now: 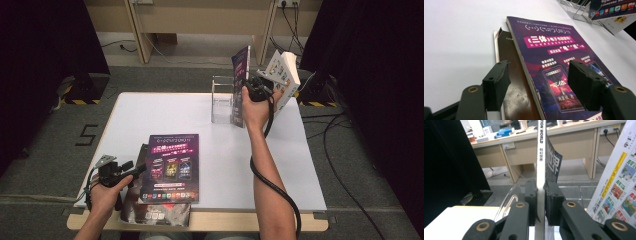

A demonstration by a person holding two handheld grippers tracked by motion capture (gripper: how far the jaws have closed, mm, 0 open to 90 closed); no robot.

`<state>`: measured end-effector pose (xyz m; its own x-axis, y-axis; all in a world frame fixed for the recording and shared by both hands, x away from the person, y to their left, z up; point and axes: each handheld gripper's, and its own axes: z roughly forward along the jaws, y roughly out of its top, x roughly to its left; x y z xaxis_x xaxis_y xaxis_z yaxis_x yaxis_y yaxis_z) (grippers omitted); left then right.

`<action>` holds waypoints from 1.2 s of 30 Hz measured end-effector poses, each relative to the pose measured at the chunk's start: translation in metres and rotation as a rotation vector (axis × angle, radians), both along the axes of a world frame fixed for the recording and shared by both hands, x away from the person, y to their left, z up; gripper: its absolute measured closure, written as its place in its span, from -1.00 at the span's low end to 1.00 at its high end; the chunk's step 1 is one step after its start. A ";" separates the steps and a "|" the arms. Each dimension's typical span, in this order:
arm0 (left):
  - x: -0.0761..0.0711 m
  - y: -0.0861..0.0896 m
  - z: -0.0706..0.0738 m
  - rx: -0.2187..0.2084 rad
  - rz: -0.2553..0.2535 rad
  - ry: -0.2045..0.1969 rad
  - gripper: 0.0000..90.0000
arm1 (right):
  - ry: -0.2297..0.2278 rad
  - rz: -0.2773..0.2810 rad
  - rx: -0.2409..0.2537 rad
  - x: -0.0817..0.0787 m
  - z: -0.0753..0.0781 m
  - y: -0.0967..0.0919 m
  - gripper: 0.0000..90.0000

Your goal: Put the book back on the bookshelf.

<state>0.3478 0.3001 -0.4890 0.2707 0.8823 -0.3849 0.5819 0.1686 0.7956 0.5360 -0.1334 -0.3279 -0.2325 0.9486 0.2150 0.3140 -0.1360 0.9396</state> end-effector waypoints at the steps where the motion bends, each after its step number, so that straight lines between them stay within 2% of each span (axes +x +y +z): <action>1: 0.000 0.000 0.000 0.001 -0.002 0.000 -0.26 | 0.006 0.007 0.004 0.000 0.001 -0.001 0.78; 8: 0.000 -0.002 0.000 -0.001 -0.006 0.002 -0.26 | 0.050 0.022 -0.020 0.001 0.005 -0.008 0.63; 9: 0.000 -0.002 0.000 -0.002 -0.006 0.003 -0.26 | 0.074 0.024 -0.022 0.003 0.005 -0.009 0.62; 10: 0.000 -0.002 0.000 0.000 -0.007 0.003 -0.27 | 0.098 0.031 -0.019 0.006 0.004 -0.010 0.62; 14: 0.000 -0.002 0.000 -0.002 -0.005 -0.001 -0.27 | 0.123 0.007 0.002 0.010 0.000 -0.015 0.58; 18: 0.000 -0.002 0.000 0.002 -0.008 0.000 -0.26 | 0.129 -0.004 -0.014 0.013 0.002 -0.018 0.59; 20: 0.000 -0.002 0.000 -0.001 -0.008 -0.001 -0.26 | 0.118 -0.013 -0.041 0.014 0.007 -0.017 0.57; 21: 0.000 -0.002 0.000 -0.001 -0.007 -0.002 -0.26 | 0.119 -0.013 -0.035 0.014 0.010 -0.017 0.58; 22: 0.000 -0.002 0.001 0.000 -0.007 -0.003 -0.26 | 0.123 -0.011 -0.039 0.015 0.011 -0.017 0.64; 25: -0.001 -0.001 0.001 0.002 -0.008 -0.004 -0.26 | 0.155 -0.007 -0.059 0.018 0.012 -0.015 0.62; 31: -0.001 -0.001 0.001 0.001 -0.009 -0.004 -0.26 | 0.179 -0.029 -0.051 0.022 0.012 -0.017 0.45; 36: 0.000 -0.002 0.000 0.001 -0.011 -0.003 -0.26 | 0.189 -0.034 -0.054 0.027 0.014 -0.017 0.43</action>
